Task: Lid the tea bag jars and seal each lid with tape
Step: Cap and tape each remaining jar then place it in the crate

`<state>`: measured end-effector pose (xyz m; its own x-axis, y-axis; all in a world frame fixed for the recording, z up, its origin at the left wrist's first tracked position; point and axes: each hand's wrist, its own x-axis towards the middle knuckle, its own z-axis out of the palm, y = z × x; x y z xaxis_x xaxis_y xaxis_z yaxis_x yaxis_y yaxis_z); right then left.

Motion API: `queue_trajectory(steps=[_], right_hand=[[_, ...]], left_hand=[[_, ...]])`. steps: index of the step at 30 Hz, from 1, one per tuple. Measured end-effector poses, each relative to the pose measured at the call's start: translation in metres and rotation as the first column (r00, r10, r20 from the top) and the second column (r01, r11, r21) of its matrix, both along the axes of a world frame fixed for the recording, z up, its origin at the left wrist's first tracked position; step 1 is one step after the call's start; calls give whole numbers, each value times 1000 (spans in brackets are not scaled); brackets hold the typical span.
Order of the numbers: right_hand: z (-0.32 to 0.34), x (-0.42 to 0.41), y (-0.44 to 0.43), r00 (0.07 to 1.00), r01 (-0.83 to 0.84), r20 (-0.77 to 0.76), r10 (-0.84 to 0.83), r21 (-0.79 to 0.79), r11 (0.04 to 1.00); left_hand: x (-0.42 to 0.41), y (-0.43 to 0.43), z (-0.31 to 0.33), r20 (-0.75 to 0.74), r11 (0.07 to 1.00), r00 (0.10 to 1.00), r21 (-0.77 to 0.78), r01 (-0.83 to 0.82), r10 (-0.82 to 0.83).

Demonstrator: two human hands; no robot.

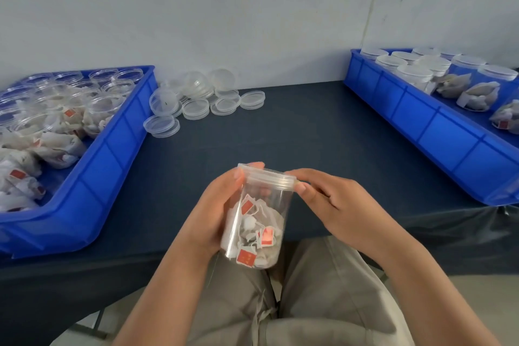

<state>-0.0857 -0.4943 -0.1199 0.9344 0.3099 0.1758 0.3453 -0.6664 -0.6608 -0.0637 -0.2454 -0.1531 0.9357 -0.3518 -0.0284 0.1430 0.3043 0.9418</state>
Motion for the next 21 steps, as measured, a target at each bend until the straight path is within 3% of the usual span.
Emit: queue_trajectory(steps=[2, 5, 9, 13, 16, 21], right_hand=[[-2, 0, 2, 998, 49, 38, -49, 5, 999], [-8, -1, 5, 987, 122, 108, -119, -28, 992], [-16, -5, 18, 966, 204, 187, -181, -112, 973], [-16, -11, 33, 950, 228, 238, -202, -91, 969], [-15, -9, 32, 975, 164, 167, -146, -97, 982], [-10, -5, 14, 999, 41, -11, -42, -83, 996]], left_hand=[[1, 1, -1, 61, 982, 990, 132, -133, 126], [-3, -1, -1, 212, 940, 966, 271, -206, 151], [-3, -11, 0, 372, 832, 878, 348, -432, 301], [-9, -23, 3, 482, 742, 824, 426, -518, 299], [-8, -21, 4, 509, 681, 788, 442, -584, 346], [-11, -14, 4, 445, 735, 815, 396, -550, 371]])
